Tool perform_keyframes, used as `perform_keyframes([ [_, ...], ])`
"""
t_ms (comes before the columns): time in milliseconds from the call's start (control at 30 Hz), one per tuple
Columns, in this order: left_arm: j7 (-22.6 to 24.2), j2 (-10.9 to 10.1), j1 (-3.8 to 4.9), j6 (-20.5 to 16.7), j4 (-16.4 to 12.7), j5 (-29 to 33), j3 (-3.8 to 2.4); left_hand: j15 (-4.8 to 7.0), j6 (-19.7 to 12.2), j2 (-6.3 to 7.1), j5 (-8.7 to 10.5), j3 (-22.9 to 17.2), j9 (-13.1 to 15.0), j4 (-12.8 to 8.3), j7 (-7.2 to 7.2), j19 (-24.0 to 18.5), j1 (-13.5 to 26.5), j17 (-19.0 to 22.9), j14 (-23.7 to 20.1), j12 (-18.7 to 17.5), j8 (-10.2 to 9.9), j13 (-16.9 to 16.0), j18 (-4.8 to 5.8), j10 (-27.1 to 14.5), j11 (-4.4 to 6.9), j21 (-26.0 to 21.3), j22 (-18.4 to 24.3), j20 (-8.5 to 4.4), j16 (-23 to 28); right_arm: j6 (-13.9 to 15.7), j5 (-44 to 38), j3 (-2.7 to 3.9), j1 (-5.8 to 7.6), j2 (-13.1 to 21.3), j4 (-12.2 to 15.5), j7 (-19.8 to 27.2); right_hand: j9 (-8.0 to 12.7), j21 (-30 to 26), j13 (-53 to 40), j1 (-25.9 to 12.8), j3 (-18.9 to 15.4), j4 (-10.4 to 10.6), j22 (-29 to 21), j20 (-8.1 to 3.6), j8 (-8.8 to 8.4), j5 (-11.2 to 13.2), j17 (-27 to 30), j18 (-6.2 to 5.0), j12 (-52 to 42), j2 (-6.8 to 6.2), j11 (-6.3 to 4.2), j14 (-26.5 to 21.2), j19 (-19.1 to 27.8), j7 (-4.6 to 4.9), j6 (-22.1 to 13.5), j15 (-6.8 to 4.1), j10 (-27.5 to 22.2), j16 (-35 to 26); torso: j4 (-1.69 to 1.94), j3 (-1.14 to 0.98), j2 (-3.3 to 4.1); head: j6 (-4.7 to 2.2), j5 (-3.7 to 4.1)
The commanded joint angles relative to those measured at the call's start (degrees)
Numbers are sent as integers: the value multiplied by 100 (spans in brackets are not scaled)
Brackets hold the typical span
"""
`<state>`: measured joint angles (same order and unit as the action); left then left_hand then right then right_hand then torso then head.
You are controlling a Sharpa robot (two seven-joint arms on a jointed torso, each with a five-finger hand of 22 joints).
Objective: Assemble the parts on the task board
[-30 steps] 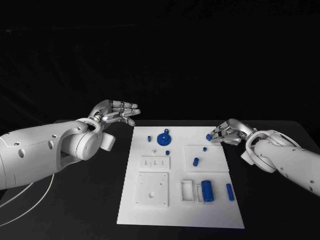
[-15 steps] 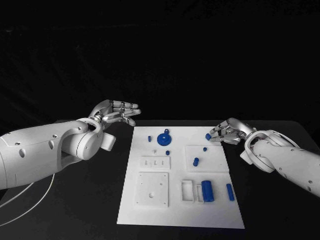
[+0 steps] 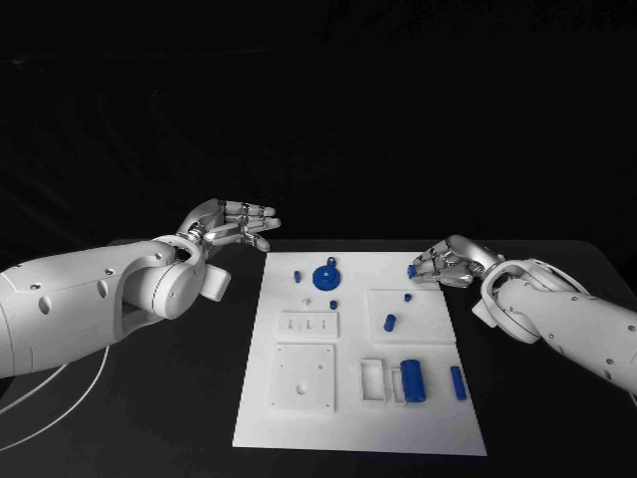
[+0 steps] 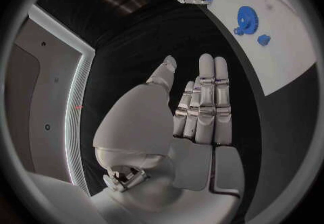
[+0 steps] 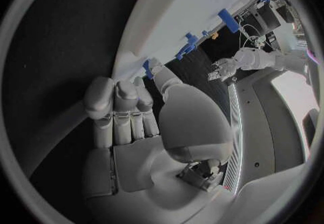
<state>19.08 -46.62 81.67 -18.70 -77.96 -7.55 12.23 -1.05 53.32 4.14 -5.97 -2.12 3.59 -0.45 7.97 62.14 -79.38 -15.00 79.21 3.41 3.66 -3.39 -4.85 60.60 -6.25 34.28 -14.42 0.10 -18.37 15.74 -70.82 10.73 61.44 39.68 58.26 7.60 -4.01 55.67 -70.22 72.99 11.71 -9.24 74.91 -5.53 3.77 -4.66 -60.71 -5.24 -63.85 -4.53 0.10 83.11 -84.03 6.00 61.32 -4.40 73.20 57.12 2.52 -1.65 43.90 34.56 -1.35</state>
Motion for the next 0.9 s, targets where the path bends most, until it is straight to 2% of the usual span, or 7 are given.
perform_keyframes([
  [33, 32, 15, 1, 95, -2, -15, -4, 3, -54, -21, 6, -11, 6, -10, -1, -30, -31, 5, -46, 1, 19, -7, 25, -25, -4, 17, -6, -7, -30, -19, -69, 1, -3, -21, -9, 11, 6, -31, 15, 55, -48, 11, 684, 42, -18, 26, 5, -30, 39, -4, 6, -9, -361, 5, -44, 40, -31, -30, 2, -1, 2, 6, 2],
  [400, 28, 24, -7, 99, 8, -15, -4, 1, -87, -27, 8, -12, 5, 1, -1, -25, -32, 7, -46, 1, 17, -6, 23, -23, -4, 12, -4, -6, -38, -40, -81, 0, -4, -51, -22, 17, 1, -34, 24, 77, -77, 21, 684, 46, -15, 27, 10, -33, 39, 5, 6, -11, -361, 5, -48, 41, -31, -36, -4, -3, 0, 0, 9],
  [500, 28, 27, -9, 101, 10, -15, -4, 1, -87, -27, 8, -12, 5, 1, -1, -25, -32, 7, -46, 1, 17, -6, 23, -23, -4, 12, -4, -6, -38, -50, -82, 0, -5, -57, -24, 25, 1, -35, 17, 85, -70, 14, 684, 44, -15, -23, 8, -32, 24, 26, 2, -10, -360, -1, -16, 38, -22, -33, 0, -3, -3, 26, 5],
  [900, 22, 37, -15, 111, 17, -15, -4, 1, -87, -27, 8, -12, 5, 1, -1, -25, -32, 7, -46, 1, 17, -6, 23, -23, -4, 12, -4, -6, -38, -85, -82, 0, -27, -84, 5, 58, 6, -22, 2, 59, -49, -37, 688, 37, -17, -167, 3, -25, -7, 50, -11, -9, -360, -20, 60, 30, -3, -27, -1, -5, 2, 30, 6],
])
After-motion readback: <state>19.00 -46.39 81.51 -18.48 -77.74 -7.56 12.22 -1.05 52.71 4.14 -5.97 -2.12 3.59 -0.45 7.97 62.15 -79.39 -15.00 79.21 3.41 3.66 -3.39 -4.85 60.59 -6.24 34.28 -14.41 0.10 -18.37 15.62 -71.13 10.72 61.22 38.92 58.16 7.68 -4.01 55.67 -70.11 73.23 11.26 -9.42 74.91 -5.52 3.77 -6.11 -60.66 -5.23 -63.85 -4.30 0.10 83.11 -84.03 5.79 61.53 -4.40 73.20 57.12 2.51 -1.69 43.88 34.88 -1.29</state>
